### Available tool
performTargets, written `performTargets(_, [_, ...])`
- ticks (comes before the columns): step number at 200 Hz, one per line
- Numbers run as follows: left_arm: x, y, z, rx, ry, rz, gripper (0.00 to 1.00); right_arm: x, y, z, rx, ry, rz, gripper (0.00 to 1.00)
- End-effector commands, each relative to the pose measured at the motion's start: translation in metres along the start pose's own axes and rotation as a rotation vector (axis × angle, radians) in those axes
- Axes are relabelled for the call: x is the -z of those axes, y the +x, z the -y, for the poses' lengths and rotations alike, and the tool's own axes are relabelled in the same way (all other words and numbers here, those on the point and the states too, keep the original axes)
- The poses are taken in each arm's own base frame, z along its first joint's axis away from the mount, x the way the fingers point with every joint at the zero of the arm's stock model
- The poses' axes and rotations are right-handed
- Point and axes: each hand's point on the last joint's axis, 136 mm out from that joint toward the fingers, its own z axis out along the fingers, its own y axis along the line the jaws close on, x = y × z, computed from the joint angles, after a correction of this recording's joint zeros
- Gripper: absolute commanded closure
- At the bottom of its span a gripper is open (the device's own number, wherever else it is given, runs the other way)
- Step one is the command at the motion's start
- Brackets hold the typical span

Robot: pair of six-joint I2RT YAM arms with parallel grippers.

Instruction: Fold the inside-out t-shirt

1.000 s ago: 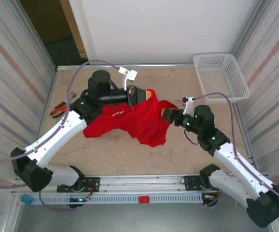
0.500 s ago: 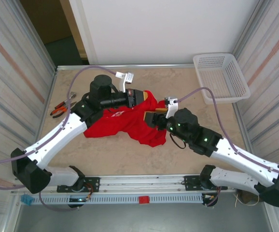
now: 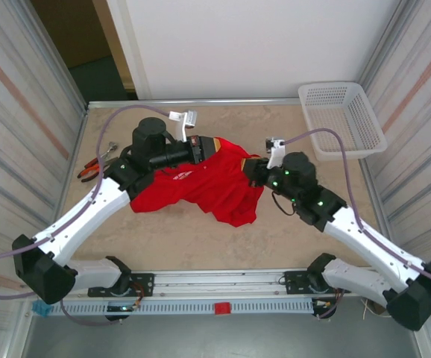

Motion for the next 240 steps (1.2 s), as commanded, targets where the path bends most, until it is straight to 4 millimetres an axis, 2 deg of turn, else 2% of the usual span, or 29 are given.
performTargets(1, [0.012,-0.011,-0.018,-0.019,-0.070,0.058,1.00,0.029,0.003,-0.066,0.085,-0.438,-0.080,1.00])
performTargets(31, [0.013,-0.021,-0.046,-0.004,-0.127,0.078,1.00,0.033,0.012,-0.079,0.091,-0.548,-0.160,1.00])
performTargets(61, [0.013,-0.030,-0.053,-0.012,-0.140,0.087,1.00,0.025,0.017,-0.082,0.071,-0.578,-0.196,1.00])
performTargets(73, [0.013,-0.031,-0.049,-0.013,-0.120,0.087,1.00,0.014,0.022,-0.073,0.053,-0.543,-0.211,0.85])
performTargets(80, [0.012,-0.031,-0.046,-0.012,-0.106,0.083,1.00,0.010,0.023,-0.069,0.044,-0.523,-0.212,0.83])
performTargets(91, [0.013,-0.030,-0.041,-0.006,-0.081,0.080,1.00,0.004,0.025,-0.064,0.033,-0.501,-0.214,0.93])
performTargets(98, [0.014,-0.030,-0.039,0.003,-0.068,0.082,1.00,0.002,0.027,-0.062,0.027,-0.496,-0.215,0.95])
performTargets(101, [0.014,-0.029,-0.037,0.005,-0.062,0.082,1.00,0.001,0.027,-0.061,0.025,-0.494,-0.213,1.00])
performTargets(134, [0.019,-0.024,-0.032,0.021,-0.039,0.083,1.00,-0.009,0.025,-0.048,0.001,-0.419,-0.183,1.00])
performTargets(140, [0.019,-0.024,-0.030,0.022,-0.035,0.085,1.00,-0.011,0.024,-0.045,-0.008,-0.395,-0.175,0.86])
performTargets(145, [0.020,-0.023,-0.029,0.023,-0.034,0.085,1.00,-0.013,0.023,-0.043,-0.015,-0.374,-0.168,0.68])
performTargets(149, [0.020,-0.022,-0.028,0.024,-0.032,0.085,1.00,-0.015,0.022,-0.043,-0.018,-0.360,-0.162,0.58])
performTargets(154, [0.020,-0.022,-0.026,0.022,-0.028,0.085,1.00,-0.017,0.022,-0.043,-0.020,-0.344,-0.155,0.51])
performTargets(162, [0.019,-0.020,-0.023,0.020,-0.024,0.083,1.00,-0.021,0.023,-0.045,-0.017,-0.319,-0.148,0.45])
performTargets(197, [0.013,-0.016,-0.007,0.004,-0.002,0.072,1.00,-0.040,0.033,-0.058,0.033,-0.230,-0.141,0.41])
performTargets(219, [0.011,-0.015,0.004,-0.006,0.018,0.067,1.00,-0.054,0.033,-0.050,0.026,-0.165,-0.136,0.41])
performTargets(240, [0.011,-0.013,0.009,-0.010,0.020,0.062,1.00,-0.059,0.029,-0.044,0.024,-0.135,-0.121,0.48])
